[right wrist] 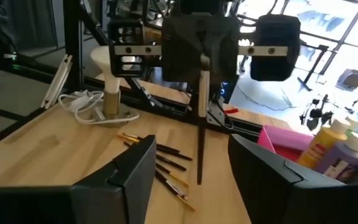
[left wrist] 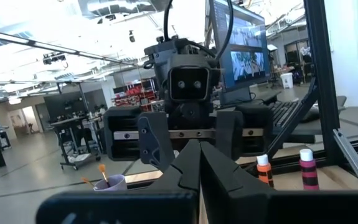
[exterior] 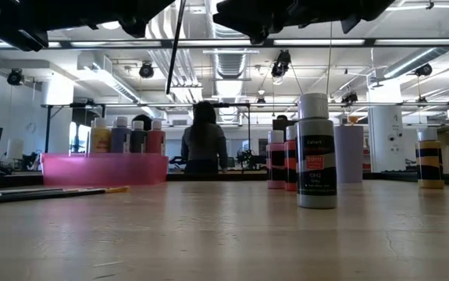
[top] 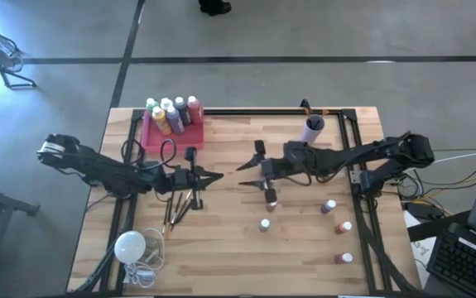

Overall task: Pick & Place Paint Supplies
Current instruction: Put the silver paint brush into the purple cup

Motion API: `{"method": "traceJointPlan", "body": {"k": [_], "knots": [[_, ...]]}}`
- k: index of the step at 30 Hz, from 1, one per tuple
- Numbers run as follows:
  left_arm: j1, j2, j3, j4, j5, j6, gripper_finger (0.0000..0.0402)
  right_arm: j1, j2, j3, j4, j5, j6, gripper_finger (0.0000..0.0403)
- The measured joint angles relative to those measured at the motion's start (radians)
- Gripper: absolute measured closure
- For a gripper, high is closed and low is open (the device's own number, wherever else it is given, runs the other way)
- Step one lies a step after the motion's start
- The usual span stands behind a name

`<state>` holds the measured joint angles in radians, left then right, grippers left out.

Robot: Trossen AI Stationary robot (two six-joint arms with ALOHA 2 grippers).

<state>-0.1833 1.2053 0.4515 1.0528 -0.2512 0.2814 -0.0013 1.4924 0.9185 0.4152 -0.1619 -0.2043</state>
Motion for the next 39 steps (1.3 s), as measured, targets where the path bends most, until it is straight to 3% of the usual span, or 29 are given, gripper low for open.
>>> {"method": "traceJointPlan", "body": {"k": [11,21,39], "knots": [[0.0,0.0,0.0,-0.006,0.0,-0.001,0.0397,0.013,0.112,0.099,0.011,0.001,-0.011,0.0193],[0.0,0.0,0.0,-0.018,0.0,-0.001,0.0397,0.013,0.179,0.179,-0.001,0.0,-0.02,0.0223],[0.001,0.0,0.0,-0.018,-0.001,-0.001,0.0398,0.013,0.179,0.174,0.045,0.0,-0.012,0.029]]}}
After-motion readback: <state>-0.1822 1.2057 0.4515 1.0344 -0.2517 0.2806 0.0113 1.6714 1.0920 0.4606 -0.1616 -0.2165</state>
